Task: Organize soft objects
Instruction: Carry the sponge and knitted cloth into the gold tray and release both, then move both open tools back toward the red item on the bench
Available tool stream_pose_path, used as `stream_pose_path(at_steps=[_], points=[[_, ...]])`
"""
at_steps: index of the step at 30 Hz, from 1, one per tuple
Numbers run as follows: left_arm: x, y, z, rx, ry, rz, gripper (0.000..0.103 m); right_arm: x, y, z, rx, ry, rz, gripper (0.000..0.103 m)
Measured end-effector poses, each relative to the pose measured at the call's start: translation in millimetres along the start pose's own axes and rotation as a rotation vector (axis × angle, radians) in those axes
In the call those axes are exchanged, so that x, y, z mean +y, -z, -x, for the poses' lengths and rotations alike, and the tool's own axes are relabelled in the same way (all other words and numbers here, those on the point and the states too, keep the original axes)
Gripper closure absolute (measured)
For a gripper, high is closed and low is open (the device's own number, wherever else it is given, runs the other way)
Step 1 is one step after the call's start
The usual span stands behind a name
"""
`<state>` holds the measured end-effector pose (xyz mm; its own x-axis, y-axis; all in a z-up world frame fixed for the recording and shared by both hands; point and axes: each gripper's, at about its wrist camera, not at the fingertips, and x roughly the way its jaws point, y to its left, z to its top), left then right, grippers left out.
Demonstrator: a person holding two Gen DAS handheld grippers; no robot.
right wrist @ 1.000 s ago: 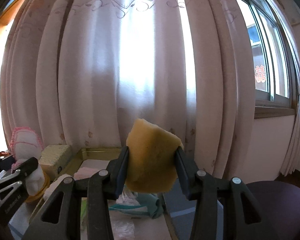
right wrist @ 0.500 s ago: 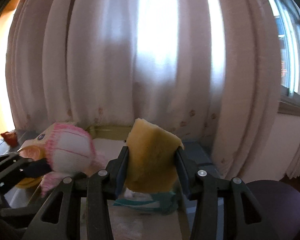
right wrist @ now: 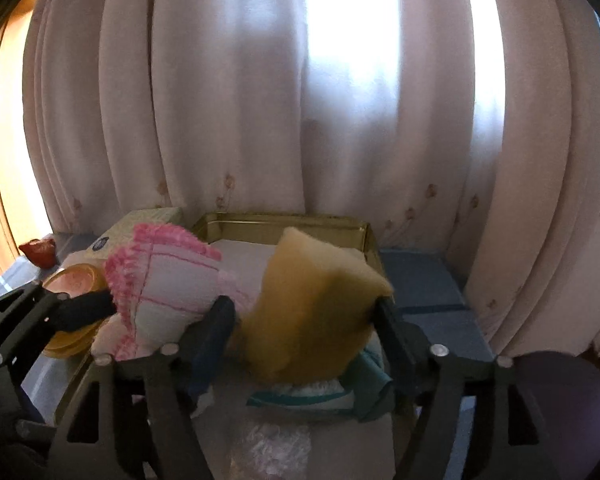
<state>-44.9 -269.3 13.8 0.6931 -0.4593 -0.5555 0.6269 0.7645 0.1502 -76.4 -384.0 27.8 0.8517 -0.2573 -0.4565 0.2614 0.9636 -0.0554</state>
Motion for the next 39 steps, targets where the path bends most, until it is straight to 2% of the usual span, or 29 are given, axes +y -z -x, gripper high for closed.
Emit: stream_pose_path(at_steps=[3,6,9,12,14,20,23,25,28,30,34,39], points=[[-6.2,1.8,7.6,-0.029,-0.019,-0.024,0.008,-0.6,1.4,3.4,-0.016,-0.004,0.000,0.026],[-7.4,2.1,12.3,-0.059,-0.033,-0.032,0.006,0.5,3.5,13.7,-0.071,0.017,0.002,0.026],[4.4,3.8,15.9,-0.082,-0.035,0.022,0.001,-7.5,6.2,28.3,-0.152,0.058,-0.035,0.026],[24.9,5.4,18.6,-0.099,-0.041,0.124,0.000,-15.1,9.9,41.3,-0.212,0.098,-0.080,0.024],[36.7,7.1,18.6,-0.100,-0.042,0.184,0.000,-16.6,10.3,44.1,-0.223,0.117,-0.091,0.024],[47.9,12.8,25.0,-0.099,-0.069,0.232,0.000,-9.0,12.0,50.2,-0.238,0.138,-0.083,0.023],[52.8,18.2,31.2,-0.129,-0.116,0.234,0.000,-9.3,12.5,52.5,-0.253,0.168,-0.104,0.024],[59.4,20.3,35.0,-0.146,-0.162,0.237,0.000,-8.6,13.5,57.1,-0.275,0.158,-0.132,0.024],[74.7,22.6,37.5,-0.154,-0.234,0.252,0.000,-2.7,14.8,66.1,-0.333,0.161,-0.169,0.024],[84.4,25.5,40.5,-0.167,-0.286,0.259,0.000,6.9,14.7,70.2,-0.374,0.165,-0.179,0.024],[100.9,30.3,45.8,-0.198,-0.367,0.254,0.000,33.0,13.3,69.7,-0.385,0.144,-0.159,0.024],[120.5,39.2,56.0,-0.205,-0.407,0.264,0.000,65.7,11.9,67.3,-0.395,0.102,-0.150,0.023]])
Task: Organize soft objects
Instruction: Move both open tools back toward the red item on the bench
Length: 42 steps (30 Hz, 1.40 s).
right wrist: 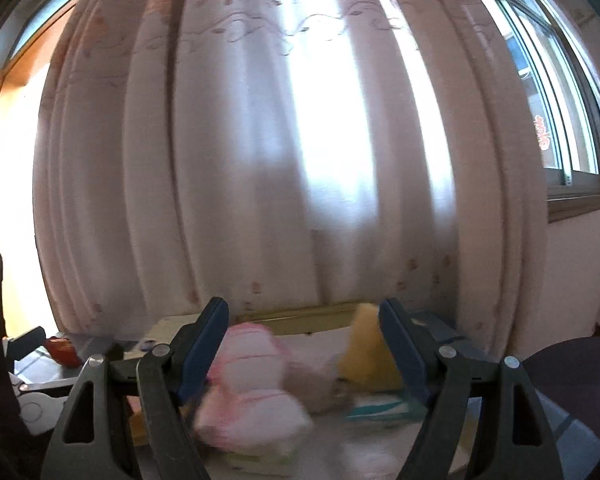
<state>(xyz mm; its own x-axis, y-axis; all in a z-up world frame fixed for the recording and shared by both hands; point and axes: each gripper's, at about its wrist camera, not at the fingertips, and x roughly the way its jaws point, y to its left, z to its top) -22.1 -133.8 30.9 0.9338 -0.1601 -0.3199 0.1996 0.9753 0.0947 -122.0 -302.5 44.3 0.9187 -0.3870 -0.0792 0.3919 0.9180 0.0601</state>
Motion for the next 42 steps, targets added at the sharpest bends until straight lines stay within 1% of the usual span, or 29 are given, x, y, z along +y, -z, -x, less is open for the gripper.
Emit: stream_pose_path(at_steps=[4,6,9,12,18,20,26,30,33,36,39,42], points=[[19.3,-0.2,-2.9,0.009,-0.023,0.018,0.000,25.9,3.8,-0.9,0.012,-0.029,0.026,0.023],[27.2,0.4,-2.8,0.010,-0.031,0.029,0.000,36.0,5.4,-0.2,0.011,-0.055,0.020,0.023],[38.3,1.6,-3.4,0.015,-0.033,0.049,0.000,49.3,6.7,-0.4,0.011,-0.071,0.021,0.023],[48.2,2.5,-4.8,0.024,-0.043,0.052,0.000,62.9,8.3,-5.4,0.031,-0.091,0.016,0.023],[71.8,4.3,-10.4,0.031,-0.092,0.030,0.000,95.5,15.5,-14.6,0.081,-0.132,0.001,0.023],[85.5,5.3,-13.0,0.038,-0.111,0.036,0.000,109.4,17.7,-16.4,0.093,-0.147,0.013,0.023],[133.9,8.8,-21.9,0.067,-0.186,0.068,0.000,155.0,24.8,-16.1,0.105,-0.230,0.060,0.024],[167.3,11.5,-29.1,0.102,-0.248,0.088,0.000,179.0,29.2,-21.0,0.133,-0.269,0.082,0.024],[189.2,13.2,-35.7,0.137,-0.273,0.112,0.001,193.0,32.0,-25.3,0.155,-0.280,0.104,0.024],[207.2,15.8,-44.5,0.177,-0.294,0.147,0.002,202.2,33.6,-31.2,0.176,-0.295,0.113,0.024],[222.9,18.1,-55.0,0.229,-0.300,0.182,0.002,214.9,35.7,-39.1,0.196,-0.304,0.116,0.024],[233.2,20.3,-66.2,0.274,-0.311,0.208,0.002,228.5,36.4,-42.4,0.196,-0.304,0.132,0.024]])
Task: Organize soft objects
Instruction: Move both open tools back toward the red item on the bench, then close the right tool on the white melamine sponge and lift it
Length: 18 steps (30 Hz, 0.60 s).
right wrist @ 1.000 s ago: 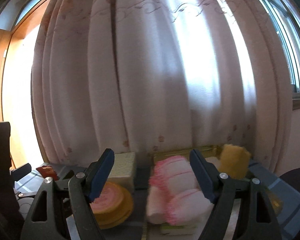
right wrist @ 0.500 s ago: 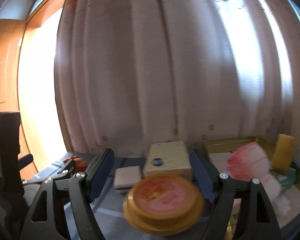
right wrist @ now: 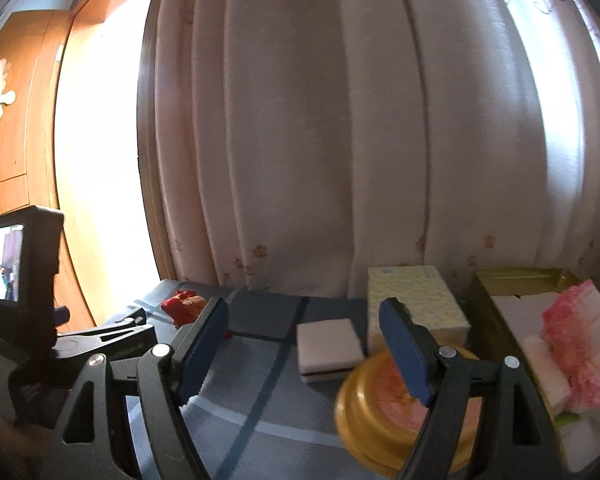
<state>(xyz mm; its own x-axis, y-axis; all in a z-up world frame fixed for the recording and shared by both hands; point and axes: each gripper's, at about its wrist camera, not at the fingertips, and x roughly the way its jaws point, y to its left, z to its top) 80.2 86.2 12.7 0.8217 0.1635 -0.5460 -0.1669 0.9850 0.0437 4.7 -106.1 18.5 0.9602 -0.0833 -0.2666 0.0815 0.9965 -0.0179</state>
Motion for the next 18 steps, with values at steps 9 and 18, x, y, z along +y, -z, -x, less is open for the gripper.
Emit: stream_pose_path(at_steps=[9,18], points=[[20.2,-0.9,-29.3,0.150,-0.020,0.112,0.010,43.8,-4.1,-51.4,0.161,0.223,0.163,0.024],[28.2,-6.4,-27.7,0.167,-0.026,0.165,0.010,58.4,7.5,-107.8,0.389,0.345,0.289,0.024]])
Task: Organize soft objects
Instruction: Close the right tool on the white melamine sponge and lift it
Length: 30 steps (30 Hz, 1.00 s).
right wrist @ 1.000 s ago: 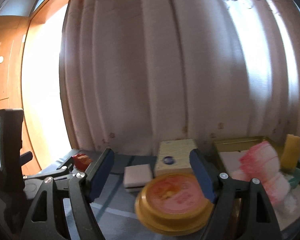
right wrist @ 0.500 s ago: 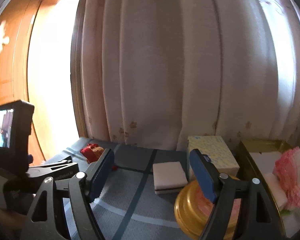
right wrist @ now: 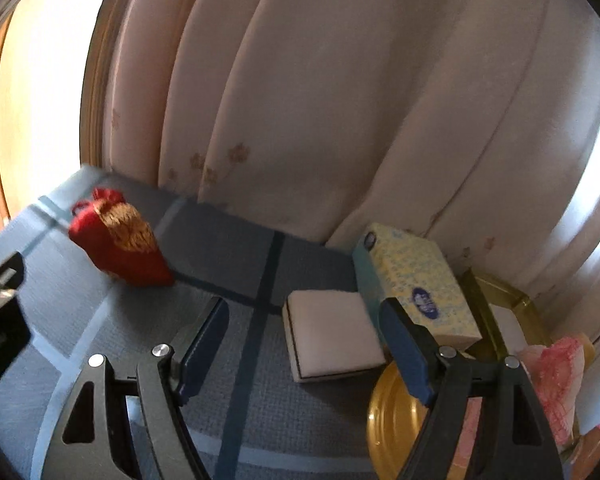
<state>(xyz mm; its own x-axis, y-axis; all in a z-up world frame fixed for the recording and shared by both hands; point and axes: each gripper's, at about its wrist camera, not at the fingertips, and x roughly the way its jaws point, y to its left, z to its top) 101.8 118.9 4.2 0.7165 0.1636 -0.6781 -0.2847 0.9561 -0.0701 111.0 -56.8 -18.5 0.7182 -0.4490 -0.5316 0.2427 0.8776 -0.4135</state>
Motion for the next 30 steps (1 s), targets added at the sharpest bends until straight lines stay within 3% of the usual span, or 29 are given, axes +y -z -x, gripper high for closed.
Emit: stream_pose_path(at_steps=[9,13,18,20,21,22,30], points=[[-4.4,-3.0,-2.4,0.003,-0.020,-0.014,0.010,-4.3,-0.4,-40.0,0.171,-0.015,-0.008,0.024],[-8.1,-0.7,-0.8,-0.006,-0.020,-0.028,0.010,-10.3,-2.3,-51.0,0.183,0.001,-0.044,0.024],[-8.2,0.2,1.2,0.001,-0.015,-0.026,0.010,-19.6,-2.7,-60.9,0.201,-0.049,-0.108,0.025],[-7.7,0.4,1.0,0.000,-0.013,-0.025,0.010,-21.6,-3.4,-61.3,0.195,-0.053,-0.113,0.035],[-8.0,0.4,1.7,0.000,-0.011,-0.024,0.010,-23.6,-4.2,-60.2,0.187,-0.041,-0.113,0.047],[-7.5,0.7,1.0,-0.001,-0.011,-0.023,0.010,-26.3,-4.4,-58.3,0.171,-0.040,-0.118,0.052],[-7.1,1.3,1.2,-0.004,-0.015,-0.029,0.010,-35.0,-3.6,-42.9,0.067,-0.088,-0.122,0.058]])
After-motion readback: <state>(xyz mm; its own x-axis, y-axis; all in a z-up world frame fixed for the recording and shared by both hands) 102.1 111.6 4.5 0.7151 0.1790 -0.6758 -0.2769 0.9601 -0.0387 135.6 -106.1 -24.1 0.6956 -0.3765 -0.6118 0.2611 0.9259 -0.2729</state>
